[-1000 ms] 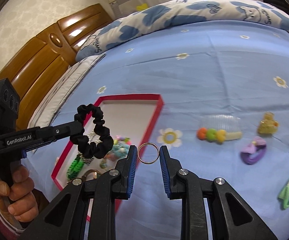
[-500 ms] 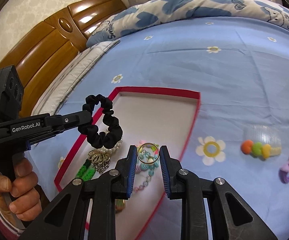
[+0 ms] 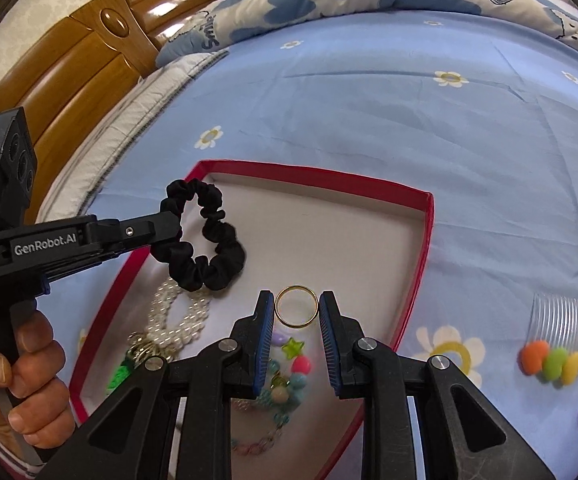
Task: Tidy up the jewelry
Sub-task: 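Carry the scrunchie and ring into the tray and open both tools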
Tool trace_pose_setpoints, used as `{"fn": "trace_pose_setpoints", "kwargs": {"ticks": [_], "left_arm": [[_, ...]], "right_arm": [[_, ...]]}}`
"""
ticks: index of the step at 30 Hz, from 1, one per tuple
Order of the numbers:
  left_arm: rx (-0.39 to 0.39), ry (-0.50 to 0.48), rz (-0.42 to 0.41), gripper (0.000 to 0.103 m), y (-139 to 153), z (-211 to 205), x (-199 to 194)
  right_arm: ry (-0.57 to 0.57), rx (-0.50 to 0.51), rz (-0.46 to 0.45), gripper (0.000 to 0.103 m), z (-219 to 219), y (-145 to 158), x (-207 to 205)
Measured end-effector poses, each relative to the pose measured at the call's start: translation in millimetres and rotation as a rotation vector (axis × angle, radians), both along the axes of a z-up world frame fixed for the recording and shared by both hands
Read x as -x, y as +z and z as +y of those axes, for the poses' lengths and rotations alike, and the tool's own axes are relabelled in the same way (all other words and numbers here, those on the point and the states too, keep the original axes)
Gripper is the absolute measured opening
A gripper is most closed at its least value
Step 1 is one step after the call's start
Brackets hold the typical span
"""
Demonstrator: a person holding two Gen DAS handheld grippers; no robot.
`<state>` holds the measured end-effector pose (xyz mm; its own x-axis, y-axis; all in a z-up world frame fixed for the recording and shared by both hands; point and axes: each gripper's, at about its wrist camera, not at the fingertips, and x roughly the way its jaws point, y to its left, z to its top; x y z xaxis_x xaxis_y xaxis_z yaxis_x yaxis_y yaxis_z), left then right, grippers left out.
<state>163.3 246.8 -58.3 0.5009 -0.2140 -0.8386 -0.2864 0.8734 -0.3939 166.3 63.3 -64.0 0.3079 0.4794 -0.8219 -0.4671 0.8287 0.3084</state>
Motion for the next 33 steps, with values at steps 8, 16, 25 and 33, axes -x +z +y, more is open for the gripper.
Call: {"fn": "trace_pose_setpoints", "kwargs": {"ticks": [8,16,25,33], "left_arm": [[-0.026,0.005,0.059,0.008,-16.8,0.9,3.1],[-0.057,0.001,0.076,0.012,-16.8,1.6,9.5],[-0.078,-0.008,0.086,0.024,-14.8,-3.0,5.5],[-0.079,-0.01,0.067,0.03,-3.3,-5.9,7.3]], "right_arm": [[0.027,0.045,-0.004,0.024,6.3,-7.7,-3.3],[0.042,0.066,-0.014,0.024,10.3,-8.0,-5.1],[0.056,0.071,-0.009,0.025,13.1,-8.0,-6.7],[0.054,0.073,-0.009,0.025,13.4,-7.8,-6.6]]}}
